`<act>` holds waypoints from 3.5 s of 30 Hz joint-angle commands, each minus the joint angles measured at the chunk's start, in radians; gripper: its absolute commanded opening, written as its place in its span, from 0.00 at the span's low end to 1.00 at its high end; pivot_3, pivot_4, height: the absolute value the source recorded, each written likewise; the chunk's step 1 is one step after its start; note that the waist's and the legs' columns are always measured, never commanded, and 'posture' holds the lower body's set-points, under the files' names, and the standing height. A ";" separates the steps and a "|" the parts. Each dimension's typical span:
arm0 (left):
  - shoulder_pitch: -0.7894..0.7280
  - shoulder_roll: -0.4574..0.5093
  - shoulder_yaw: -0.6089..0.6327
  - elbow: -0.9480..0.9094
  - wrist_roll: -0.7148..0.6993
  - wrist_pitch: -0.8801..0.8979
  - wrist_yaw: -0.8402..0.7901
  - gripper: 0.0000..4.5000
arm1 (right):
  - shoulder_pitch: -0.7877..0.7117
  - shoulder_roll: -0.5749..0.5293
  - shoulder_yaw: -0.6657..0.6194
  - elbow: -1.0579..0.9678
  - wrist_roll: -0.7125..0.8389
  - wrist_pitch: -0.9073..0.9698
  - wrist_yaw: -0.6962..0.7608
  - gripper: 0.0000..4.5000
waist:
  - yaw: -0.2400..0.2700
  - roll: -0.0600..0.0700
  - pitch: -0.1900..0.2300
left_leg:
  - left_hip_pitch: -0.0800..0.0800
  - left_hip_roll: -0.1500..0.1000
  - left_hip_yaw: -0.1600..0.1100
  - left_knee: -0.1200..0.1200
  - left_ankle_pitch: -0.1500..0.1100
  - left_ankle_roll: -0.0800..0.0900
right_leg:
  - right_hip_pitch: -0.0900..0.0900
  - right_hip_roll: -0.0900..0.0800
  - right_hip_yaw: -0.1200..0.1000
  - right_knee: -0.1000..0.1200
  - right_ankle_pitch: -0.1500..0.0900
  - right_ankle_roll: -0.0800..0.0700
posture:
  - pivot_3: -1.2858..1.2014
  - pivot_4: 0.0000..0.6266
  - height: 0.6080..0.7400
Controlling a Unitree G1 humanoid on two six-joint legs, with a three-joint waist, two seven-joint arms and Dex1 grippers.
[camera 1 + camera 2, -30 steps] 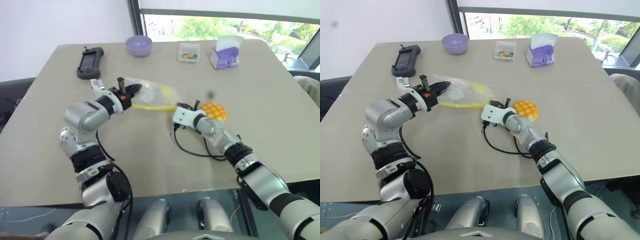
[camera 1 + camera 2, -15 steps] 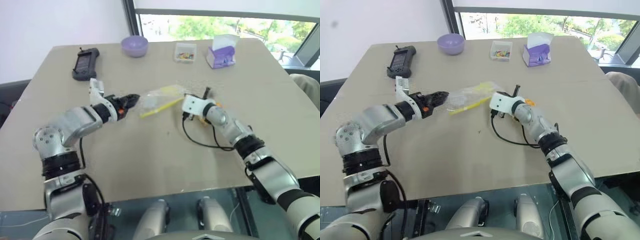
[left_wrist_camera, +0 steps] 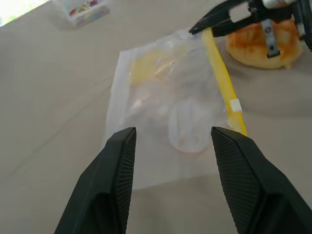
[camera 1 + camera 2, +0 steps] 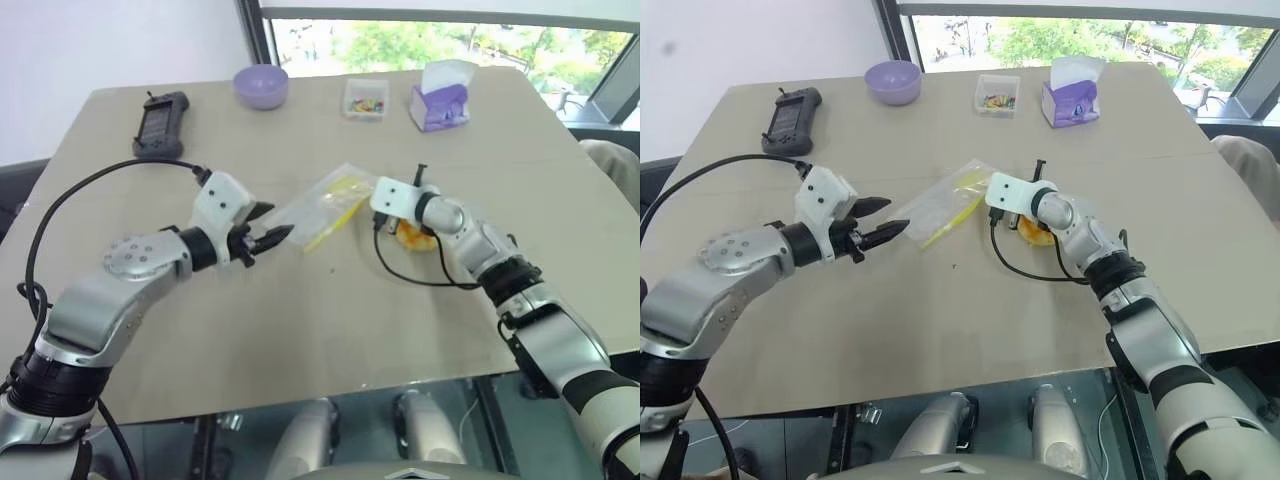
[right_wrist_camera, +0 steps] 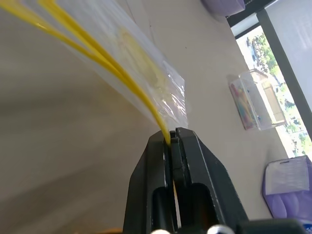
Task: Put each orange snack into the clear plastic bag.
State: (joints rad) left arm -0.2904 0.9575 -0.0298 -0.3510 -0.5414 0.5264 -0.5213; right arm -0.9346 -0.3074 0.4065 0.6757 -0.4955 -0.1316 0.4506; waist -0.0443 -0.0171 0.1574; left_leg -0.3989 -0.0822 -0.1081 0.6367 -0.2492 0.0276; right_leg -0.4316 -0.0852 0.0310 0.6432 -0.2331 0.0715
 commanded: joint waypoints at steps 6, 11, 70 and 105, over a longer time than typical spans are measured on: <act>0.018 -0.045 -0.076 -0.131 0.265 -0.062 0.007 0.57 | -0.053 0.006 -0.023 -0.025 0.032 0.018 0.033 0.00 | 0.002 0.000 0.000 | 0.000 0.000 0.000 0.000 0.000 0.000 | 0.000 0.000 0.000 0.000 0.000 0.000 | 0.52 0.24 1.00; -0.008 -0.108 -0.125 -0.142 0.368 -0.015 0.036 0.57 | -0.054 0.009 -0.024 -0.050 0.049 0.039 0.059 0.00 | 0.001 0.000 0.000 | 0.000 0.000 0.000 0.001 0.000 0.000 | 0.000 0.000 0.000 0.001 0.000 0.000 | 0.52 0.24 1.00; -0.095 -0.185 -0.222 -0.205 0.710 0.137 -0.114 0.01 | -0.014 0.025 -0.014 -0.154 0.051 0.147 0.079 0.00 | 0.001 0.000 0.000 | 0.000 0.000 0.000 0.014 0.000 0.000 | 0.000 0.001 0.001 0.016 0.000 0.000 | 0.52 0.24 1.00; -0.219 -0.195 -0.109 0.353 0.770 -0.557 -0.105 0.00 | 0.104 0.081 -0.053 -0.503 0.223 0.234 0.122 0.32 | 0.002 0.000 0.000 | 0.000 -0.001 0.000 0.015 0.000 0.000 | 0.000 0.000 0.000 0.018 0.000 0.000 | 0.52 0.24 1.00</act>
State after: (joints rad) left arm -0.5025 0.7533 -0.1505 0.0299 0.2176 -0.0021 -0.6285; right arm -0.7957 -0.2196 0.3502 0.1804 -0.2491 0.1542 0.6018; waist -0.0420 -0.0173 0.1573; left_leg -0.3990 -0.0836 -0.1078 0.6521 -0.2492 0.0278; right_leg -0.4321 -0.0855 0.0312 0.6610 -0.2329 0.0718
